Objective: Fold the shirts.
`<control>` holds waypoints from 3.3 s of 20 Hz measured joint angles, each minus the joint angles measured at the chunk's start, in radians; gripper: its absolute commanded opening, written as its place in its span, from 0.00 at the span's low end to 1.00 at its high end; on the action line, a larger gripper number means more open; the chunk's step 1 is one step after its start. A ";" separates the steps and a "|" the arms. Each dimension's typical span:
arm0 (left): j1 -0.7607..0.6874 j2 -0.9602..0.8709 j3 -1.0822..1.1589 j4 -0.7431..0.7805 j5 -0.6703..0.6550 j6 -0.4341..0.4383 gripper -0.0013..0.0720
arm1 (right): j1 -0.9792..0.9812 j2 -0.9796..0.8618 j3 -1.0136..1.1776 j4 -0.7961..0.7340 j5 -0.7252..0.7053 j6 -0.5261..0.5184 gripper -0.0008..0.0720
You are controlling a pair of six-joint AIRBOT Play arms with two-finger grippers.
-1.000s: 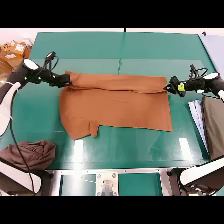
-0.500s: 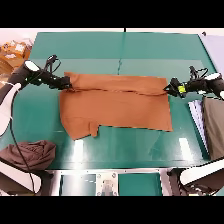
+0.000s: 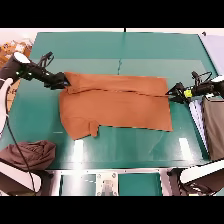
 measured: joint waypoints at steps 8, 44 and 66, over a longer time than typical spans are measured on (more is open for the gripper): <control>0.000 0.100 -0.040 0.092 -0.161 -0.079 0.05 | -0.004 0.131 -0.082 -0.010 0.101 0.015 0.04; -0.241 0.891 -1.242 -0.269 0.496 -0.143 0.05 | -0.064 0.650 -1.022 0.255 -0.472 0.037 0.04; -0.241 0.671 -0.532 0.182 0.262 -0.214 0.05 | -0.012 0.760 -0.590 0.027 -0.288 0.126 0.04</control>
